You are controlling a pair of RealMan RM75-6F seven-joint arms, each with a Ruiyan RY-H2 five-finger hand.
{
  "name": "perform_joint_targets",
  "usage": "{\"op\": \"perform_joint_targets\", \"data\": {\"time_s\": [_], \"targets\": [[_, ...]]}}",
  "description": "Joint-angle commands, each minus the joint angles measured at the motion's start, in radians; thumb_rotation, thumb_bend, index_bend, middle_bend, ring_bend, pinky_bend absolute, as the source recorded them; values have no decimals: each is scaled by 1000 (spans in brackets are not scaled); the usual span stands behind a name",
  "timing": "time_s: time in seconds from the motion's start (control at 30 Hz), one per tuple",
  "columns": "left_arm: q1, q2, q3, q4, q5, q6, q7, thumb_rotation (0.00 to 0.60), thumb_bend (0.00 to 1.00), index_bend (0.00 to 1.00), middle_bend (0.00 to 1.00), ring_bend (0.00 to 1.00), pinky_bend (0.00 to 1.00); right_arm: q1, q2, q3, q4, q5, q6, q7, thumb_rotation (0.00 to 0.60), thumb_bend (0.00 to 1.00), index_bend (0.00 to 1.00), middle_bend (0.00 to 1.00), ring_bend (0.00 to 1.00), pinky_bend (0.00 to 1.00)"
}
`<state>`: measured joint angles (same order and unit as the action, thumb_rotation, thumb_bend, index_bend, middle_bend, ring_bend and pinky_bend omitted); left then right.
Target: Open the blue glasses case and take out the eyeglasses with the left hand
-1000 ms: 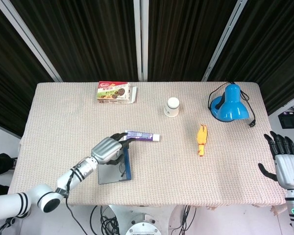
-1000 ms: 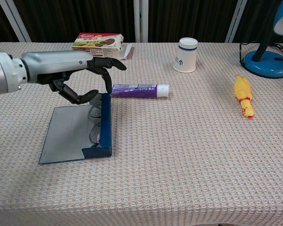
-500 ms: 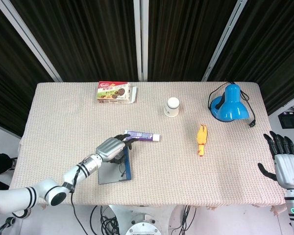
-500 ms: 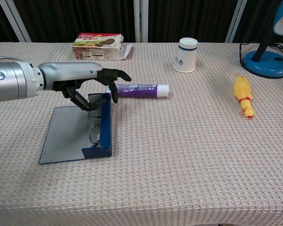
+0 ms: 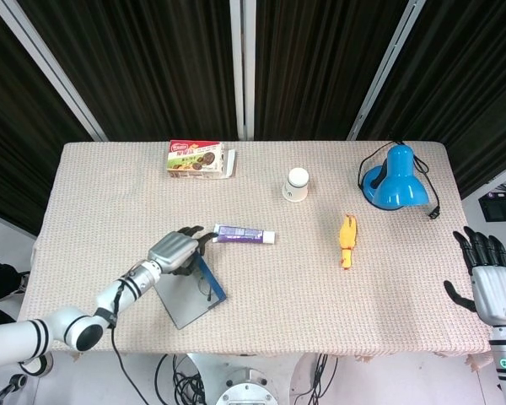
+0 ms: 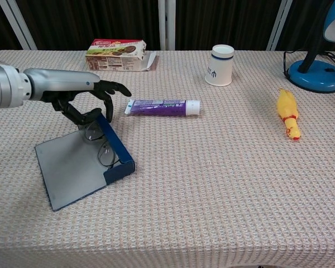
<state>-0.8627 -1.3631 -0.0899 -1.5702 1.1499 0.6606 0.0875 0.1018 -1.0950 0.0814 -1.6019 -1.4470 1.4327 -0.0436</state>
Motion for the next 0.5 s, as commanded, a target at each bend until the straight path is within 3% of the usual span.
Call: {"op": "perform_joint_targets", "data": {"time_s": [0.03, 0.27, 0.5], "targets": [[-16, 62, 16, -53, -90, -18, 71, 600, 682, 66, 370, 24, 139, 2, -2, -1, -3, -2, -2, -5, 600, 228, 0, 0, 0, 0], [-46, 132, 59, -126, -234, -19, 165, 600, 698, 66, 433, 90, 165, 3, -5, -2, -15, -8, 3, -24, 600, 228, 0, 0, 0, 0], [-121, 193, 139, -199, -444, -32, 270, 600, 698, 61, 443, 94, 168, 3, -6, -1, -21, -12, 8, -34, 600, 228, 0, 0, 0, 0]]}}
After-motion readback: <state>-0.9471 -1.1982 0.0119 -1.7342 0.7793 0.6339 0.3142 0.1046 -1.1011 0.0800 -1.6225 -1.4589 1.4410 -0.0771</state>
